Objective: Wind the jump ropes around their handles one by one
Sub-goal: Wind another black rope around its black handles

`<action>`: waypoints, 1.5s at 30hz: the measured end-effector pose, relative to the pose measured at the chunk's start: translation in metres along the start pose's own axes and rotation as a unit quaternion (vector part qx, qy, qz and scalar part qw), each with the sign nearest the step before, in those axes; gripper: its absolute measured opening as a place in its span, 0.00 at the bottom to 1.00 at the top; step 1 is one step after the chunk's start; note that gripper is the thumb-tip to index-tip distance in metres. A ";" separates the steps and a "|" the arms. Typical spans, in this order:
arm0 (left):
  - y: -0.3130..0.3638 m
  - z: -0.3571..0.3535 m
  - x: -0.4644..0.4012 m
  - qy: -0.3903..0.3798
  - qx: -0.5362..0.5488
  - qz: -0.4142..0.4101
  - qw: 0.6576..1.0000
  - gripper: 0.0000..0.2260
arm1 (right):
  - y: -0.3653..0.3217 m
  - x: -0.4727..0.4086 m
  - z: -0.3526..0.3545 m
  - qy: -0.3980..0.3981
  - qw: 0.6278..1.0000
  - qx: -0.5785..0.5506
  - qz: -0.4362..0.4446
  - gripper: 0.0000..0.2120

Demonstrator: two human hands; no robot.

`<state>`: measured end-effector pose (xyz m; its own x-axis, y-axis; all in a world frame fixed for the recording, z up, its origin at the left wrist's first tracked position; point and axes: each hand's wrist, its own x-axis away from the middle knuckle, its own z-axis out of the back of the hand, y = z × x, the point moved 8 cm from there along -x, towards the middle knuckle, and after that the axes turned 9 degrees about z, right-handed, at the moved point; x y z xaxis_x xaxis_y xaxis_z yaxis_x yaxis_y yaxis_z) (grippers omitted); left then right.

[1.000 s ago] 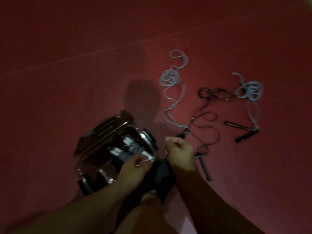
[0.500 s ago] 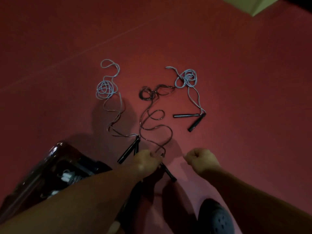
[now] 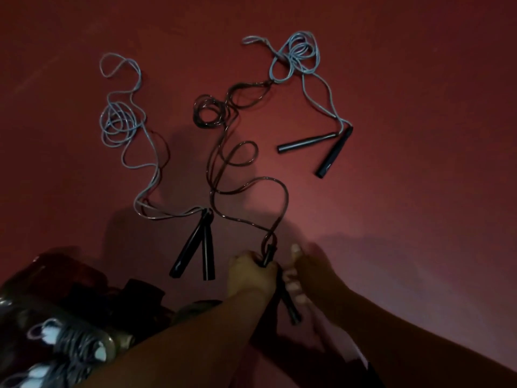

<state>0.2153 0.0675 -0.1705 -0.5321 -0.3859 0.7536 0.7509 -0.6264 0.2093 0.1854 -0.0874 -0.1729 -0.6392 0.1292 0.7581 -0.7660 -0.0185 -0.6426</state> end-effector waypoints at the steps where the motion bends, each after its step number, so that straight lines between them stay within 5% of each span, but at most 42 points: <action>1: 0.001 0.003 0.002 0.001 0.019 0.001 1.000 0.13 | 0.008 0.003 -0.005 -0.005 0.999 -0.013 -0.040 0.19; 6: 0.004 0.011 0.021 -0.045 0.116 -0.021 0.992 0.06 | 0.000 0.022 -0.011 -0.019 0.997 -0.040 -0.057 0.24; 9: 0.018 0.030 0.052 -0.106 0.112 -0.077 0.985 0.04 | -0.040 0.049 0.012 -0.065 0.991 0.115 0.021 0.23; 13: 0.056 0.093 0.113 -0.202 0.056 -0.181 0.961 0.10 | -0.124 0.100 0.048 -0.084 0.907 0.358 0.206 0.21; 17: 0.084 0.166 0.201 -0.314 0.013 -0.188 0.931 0.05 | -0.200 0.186 0.058 -0.077 0.873 0.376 0.302 0.24; 24: 0.097 0.262 0.345 -0.284 -0.028 -0.265 0.921 0.06 | -0.257 0.318 0.037 -0.089 0.932 0.151 0.318 0.21; 27: 0.093 0.277 0.383 -0.271 0.017 -0.297 0.915 0.09 | -0.265 0.354 0.031 -0.083 0.935 0.064 0.337 0.25; 29: 0.096 0.281 0.394 -0.233 0.082 -0.305 0.920 0.12 | -0.269 0.366 0.040 -0.038 0.940 0.011 0.338 0.18; 33: 0.102 0.258 0.401 -0.221 0.147 -0.316 0.911 0.11 | -0.260 0.373 0.063 0.039 0.941 -0.071 0.328 0.14; 38: 0.123 0.234 0.401 -0.170 0.025 -0.376 0.911 0.04 | -0.239 0.379 0.101 0.082 0.941 -0.135 0.301 0.14; 41: 0.130 0.246 0.396 -0.104 0.054 -0.379 0.918 0.12 | -0.267 0.388 0.128 0.091 0.920 -0.145 0.352 0.14; 45: 0.130 0.246 0.388 -0.064 0.171 -0.329 0.927 0.10 | -0.276 0.386 0.144 0.134 0.909 -0.163 0.360 0.14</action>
<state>0.2031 0.0025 0.3023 -0.8839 0.1003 0.4568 0.3728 -0.4387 0.8177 0.1401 -0.1756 0.3132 -0.8934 0.4374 0.1026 -0.0677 0.0948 -0.9932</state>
